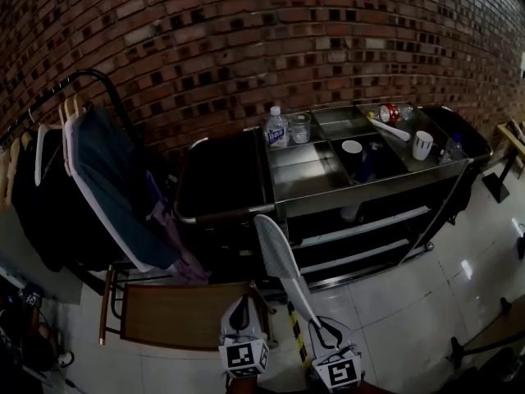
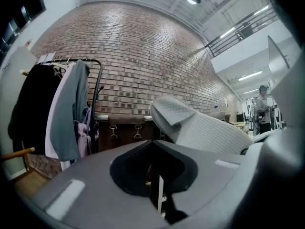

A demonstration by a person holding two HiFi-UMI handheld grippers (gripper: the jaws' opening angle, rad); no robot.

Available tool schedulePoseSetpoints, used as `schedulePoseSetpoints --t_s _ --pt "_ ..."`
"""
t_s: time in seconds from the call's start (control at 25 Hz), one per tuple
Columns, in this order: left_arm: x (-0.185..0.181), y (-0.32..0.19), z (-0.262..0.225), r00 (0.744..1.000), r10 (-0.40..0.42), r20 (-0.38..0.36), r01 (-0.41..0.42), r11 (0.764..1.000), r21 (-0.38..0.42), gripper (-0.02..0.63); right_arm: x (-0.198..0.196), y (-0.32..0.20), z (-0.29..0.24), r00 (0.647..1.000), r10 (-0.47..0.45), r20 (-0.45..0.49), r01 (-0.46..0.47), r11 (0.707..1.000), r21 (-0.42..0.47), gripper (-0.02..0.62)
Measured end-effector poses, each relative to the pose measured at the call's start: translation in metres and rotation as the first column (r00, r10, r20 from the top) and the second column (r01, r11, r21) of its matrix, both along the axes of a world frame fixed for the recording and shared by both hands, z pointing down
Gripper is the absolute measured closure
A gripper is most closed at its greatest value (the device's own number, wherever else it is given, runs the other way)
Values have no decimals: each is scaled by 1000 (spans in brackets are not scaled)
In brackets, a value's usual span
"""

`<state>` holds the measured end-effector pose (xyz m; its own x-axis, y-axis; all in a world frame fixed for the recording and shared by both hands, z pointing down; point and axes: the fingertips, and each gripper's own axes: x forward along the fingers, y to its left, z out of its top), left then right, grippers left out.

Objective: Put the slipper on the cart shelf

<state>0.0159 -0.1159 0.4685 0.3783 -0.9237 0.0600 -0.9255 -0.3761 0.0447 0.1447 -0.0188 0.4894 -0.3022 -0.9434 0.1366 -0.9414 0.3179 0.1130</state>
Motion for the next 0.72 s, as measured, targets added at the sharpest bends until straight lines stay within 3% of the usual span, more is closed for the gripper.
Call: schedulePoseSetpoints --t_s 0.36,0.72 --pt "38 9 14 999 -44 2 44 999 -27 594 55 13 46 1000 27 -2 -27 992 -124 557" --pt "42 15 36 998 -66 25 67 996 -57 594 90 13 90 996 86 15 -80 972 -221 557"
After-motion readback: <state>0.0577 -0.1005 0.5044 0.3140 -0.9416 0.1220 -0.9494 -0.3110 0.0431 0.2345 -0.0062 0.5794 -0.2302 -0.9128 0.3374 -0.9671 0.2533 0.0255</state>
